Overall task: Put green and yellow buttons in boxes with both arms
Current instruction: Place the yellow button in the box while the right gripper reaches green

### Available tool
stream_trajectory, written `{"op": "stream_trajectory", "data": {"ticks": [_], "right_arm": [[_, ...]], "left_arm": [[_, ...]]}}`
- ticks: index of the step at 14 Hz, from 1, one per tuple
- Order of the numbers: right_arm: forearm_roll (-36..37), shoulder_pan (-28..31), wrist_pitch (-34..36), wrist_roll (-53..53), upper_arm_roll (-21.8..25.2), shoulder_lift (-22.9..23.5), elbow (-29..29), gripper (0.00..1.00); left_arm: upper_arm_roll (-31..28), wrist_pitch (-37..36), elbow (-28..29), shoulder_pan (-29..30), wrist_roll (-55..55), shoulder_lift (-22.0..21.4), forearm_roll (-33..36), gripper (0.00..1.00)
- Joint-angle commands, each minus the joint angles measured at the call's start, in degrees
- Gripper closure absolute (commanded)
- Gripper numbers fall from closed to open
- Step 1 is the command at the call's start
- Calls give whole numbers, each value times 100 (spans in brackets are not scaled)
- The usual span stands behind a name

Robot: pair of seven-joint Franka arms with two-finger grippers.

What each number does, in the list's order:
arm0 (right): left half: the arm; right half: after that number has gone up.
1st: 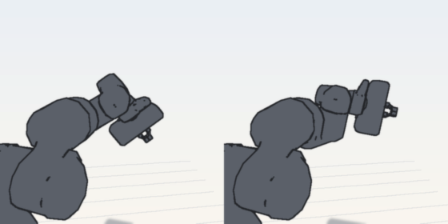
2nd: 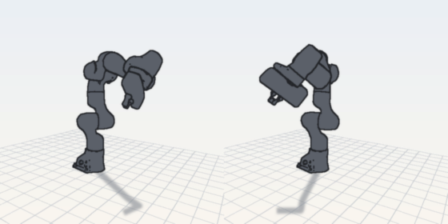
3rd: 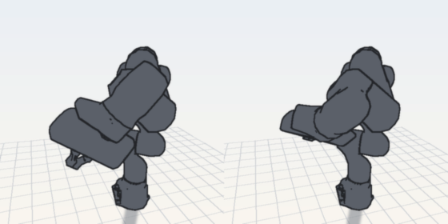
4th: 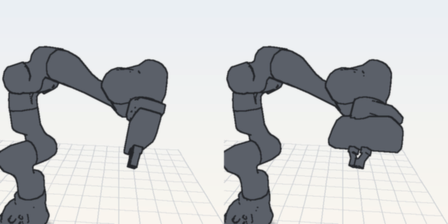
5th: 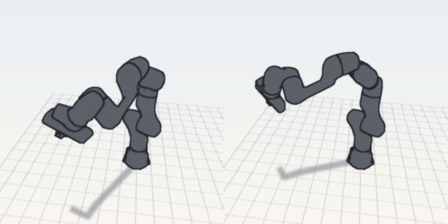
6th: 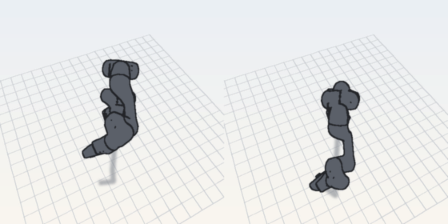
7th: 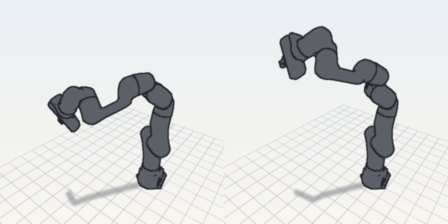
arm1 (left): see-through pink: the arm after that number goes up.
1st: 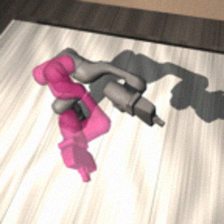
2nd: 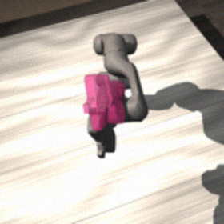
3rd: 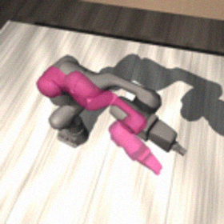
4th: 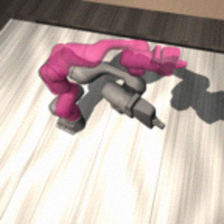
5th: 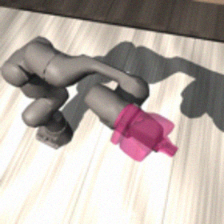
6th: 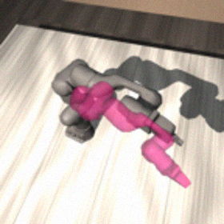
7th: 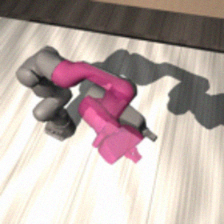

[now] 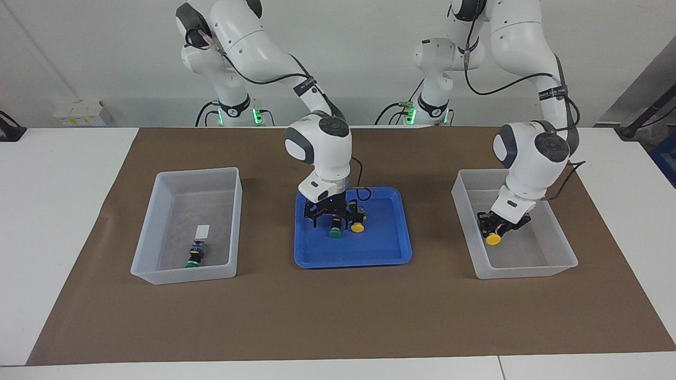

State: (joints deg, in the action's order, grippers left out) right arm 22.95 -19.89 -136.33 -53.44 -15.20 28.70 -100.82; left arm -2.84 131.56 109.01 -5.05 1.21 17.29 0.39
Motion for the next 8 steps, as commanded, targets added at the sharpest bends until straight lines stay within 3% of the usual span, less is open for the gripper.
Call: {"op": "stream_trajectory", "data": {"ticks": [1,2,5,8], "right_arm": [[192,29,-166,-167,-27,-22,-96,77],[192,29,-166,-167,-27,-22,-96,97],[192,108,-148,-97,-27,-92,-52,100],[175,441,18,113,-35,-486,-78,100]], "left_arm": [[-32,28,-28,-13,90,-68,-22,21],[-32,-33,-133,-22,90,-50,-4,22],[-24,-611,-869,-31,90,143,22,23],[3,-1140,-1522,-83,90,266,-4,24]]}}
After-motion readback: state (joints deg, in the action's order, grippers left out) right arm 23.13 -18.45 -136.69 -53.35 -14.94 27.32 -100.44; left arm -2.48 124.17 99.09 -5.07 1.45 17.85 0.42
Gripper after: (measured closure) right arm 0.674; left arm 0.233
